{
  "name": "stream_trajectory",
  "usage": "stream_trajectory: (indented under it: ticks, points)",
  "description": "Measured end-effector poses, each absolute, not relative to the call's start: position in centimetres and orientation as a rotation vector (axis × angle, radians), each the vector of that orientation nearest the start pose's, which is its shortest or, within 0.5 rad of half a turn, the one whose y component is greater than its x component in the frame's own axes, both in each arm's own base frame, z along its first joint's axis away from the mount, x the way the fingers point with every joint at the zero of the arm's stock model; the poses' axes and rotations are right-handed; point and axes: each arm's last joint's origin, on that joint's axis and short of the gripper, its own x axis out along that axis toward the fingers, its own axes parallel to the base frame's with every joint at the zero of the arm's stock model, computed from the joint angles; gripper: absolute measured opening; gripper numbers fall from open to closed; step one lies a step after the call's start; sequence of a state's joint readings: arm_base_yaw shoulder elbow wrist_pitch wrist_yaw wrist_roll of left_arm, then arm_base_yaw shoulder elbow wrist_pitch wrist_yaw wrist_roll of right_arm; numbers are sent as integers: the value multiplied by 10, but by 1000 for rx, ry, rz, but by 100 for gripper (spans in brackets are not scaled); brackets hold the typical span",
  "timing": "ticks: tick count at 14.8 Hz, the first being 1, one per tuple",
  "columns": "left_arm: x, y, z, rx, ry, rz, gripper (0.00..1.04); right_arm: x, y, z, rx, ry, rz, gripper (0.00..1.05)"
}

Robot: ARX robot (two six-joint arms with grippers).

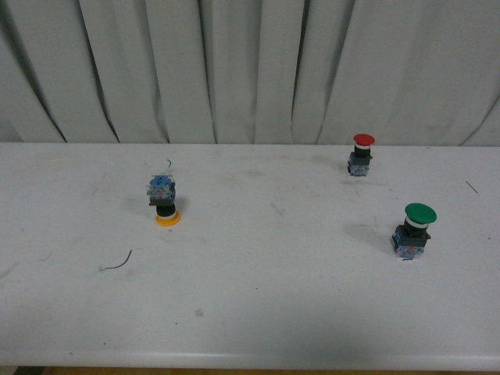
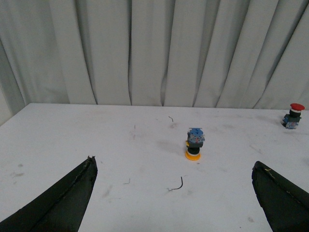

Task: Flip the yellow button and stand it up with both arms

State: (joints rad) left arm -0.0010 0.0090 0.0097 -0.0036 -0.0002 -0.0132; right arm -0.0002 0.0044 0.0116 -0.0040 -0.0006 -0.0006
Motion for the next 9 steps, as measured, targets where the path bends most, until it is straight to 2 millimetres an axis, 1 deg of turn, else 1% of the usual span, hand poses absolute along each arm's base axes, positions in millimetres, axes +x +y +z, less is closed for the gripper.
stream_trajectory:
  ticks: [9]
  points:
    - [98, 0, 166, -13, 3, -1, 98, 97, 0, 167, -1, -3, 0, 98]
